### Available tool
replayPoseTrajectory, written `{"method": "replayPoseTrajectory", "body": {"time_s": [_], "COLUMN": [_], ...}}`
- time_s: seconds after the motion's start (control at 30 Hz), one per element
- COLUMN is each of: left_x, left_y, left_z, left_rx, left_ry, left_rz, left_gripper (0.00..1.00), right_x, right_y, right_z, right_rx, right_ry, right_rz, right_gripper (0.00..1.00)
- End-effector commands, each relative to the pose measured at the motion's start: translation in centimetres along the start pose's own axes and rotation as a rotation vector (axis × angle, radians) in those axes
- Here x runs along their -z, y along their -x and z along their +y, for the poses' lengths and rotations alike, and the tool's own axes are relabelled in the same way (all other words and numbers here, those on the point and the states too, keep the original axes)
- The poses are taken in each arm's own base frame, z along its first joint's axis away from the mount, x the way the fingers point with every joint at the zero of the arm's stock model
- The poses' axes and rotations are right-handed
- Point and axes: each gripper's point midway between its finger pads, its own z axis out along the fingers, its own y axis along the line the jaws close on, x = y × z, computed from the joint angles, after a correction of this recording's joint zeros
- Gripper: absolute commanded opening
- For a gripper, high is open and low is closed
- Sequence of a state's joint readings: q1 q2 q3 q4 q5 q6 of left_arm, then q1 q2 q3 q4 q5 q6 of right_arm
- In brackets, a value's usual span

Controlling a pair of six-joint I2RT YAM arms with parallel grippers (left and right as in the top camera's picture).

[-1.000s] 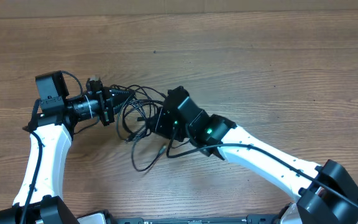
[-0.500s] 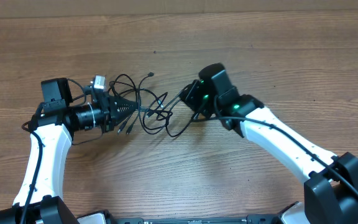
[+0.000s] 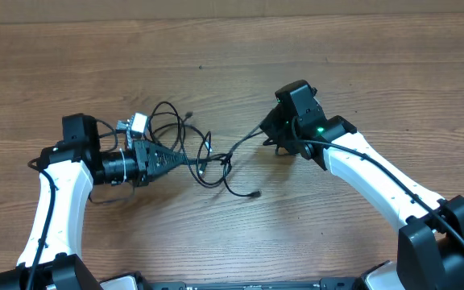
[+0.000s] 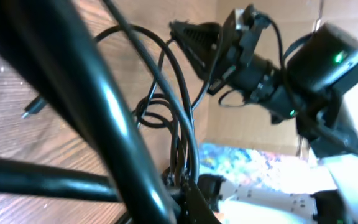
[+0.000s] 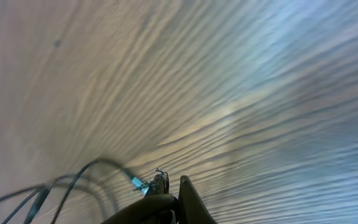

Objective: Untangle cables

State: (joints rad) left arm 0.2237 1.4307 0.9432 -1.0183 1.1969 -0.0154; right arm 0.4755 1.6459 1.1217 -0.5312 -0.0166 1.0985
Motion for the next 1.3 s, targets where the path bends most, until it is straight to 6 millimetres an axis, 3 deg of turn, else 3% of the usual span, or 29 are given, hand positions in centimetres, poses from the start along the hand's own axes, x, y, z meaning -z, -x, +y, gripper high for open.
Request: {"method": "replayPoseTrajectory", "body": {"time_s": [0.0,0.27,0.8,1.0,1.27], "left_x": [0.2,0.8,0.9,0.9,1.5], "left_y": [-1.0,-3.6,-3.8,-3.8,-4.4], "left_z": [0.9,3.4,3.8,3.8,5.3], "left_rx": [-0.136,-0.179,-0.261,-0.261,-0.233], "left_ry": [0.077,0.224,0.238,0.24,0.335], "left_rz": [0.029,0.138,0.156,0.157,0.196], "left_gripper": [0.04,0.04,0.04,0.04,0.04], "right_x": [0.6,1.3,3.9,4.2,4.8], "right_y": [2.7,3.6,5.5,5.7,5.7], "right_z": [-1.8,-5.0,-10.3,-11.0,-12.0], "right_rx": [-0.011,0.0,0.055,0.056,0.068], "right_ry": [-0.079,-0.229,-0.498,-0.528,-0.58], "right_rz": [-0.135,-0.205,-0.351,-0.357,-0.363], "right_gripper": [0.04,0.04,0.04,0.04,0.04]}}
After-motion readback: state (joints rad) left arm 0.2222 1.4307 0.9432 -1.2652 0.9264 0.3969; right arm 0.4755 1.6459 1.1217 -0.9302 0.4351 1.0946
